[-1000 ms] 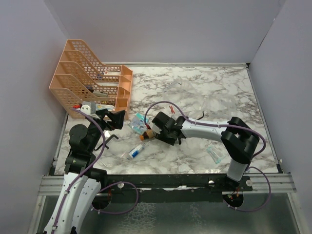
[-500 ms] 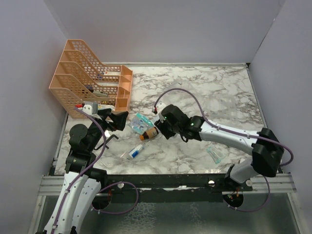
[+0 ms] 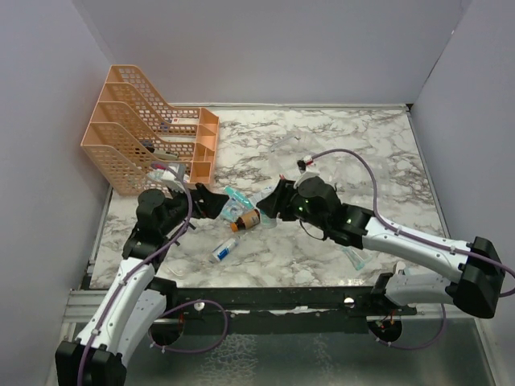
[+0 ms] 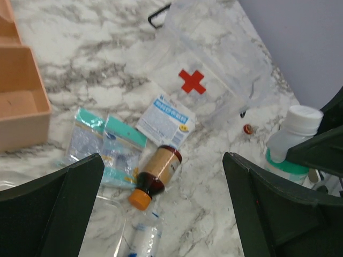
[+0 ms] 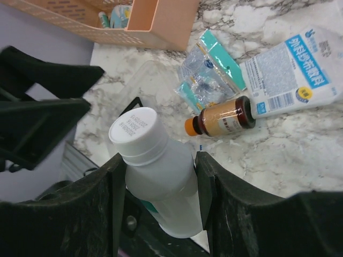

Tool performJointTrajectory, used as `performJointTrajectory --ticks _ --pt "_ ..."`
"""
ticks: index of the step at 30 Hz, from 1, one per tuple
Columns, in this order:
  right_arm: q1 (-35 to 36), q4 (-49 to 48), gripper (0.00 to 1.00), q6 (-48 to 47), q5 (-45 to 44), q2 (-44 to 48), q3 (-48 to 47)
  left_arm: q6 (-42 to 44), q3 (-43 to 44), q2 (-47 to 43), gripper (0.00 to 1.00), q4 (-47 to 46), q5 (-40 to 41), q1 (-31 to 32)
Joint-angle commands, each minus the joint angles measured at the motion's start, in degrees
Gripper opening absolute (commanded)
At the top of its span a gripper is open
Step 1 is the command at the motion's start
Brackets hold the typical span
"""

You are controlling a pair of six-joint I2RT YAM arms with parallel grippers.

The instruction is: Organize the medicine kit

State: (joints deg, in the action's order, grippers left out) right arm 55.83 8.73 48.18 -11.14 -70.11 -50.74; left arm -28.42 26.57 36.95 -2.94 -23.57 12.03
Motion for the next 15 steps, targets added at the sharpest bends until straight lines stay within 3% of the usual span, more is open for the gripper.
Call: performJointTrajectory --ticks 1,7,15 --pt "0.3 -8.5 0.40 15.5 -0.4 2.9 2.9 -0.6 -1.7 4.6 0.99 -0.8 -2.2 4.2" --pt "0.4 -10.4 0.40 20.8 -1.3 3.5 4.7 -0.6 0.0 9.3 0.99 -0.8 -2.2 11.5" --pt "0.3 -11.7 0.40 22.4 -1.5 3.4 5.6 -0.6 -0.3 11.6 0.99 -0.8 -2.2 15.7"
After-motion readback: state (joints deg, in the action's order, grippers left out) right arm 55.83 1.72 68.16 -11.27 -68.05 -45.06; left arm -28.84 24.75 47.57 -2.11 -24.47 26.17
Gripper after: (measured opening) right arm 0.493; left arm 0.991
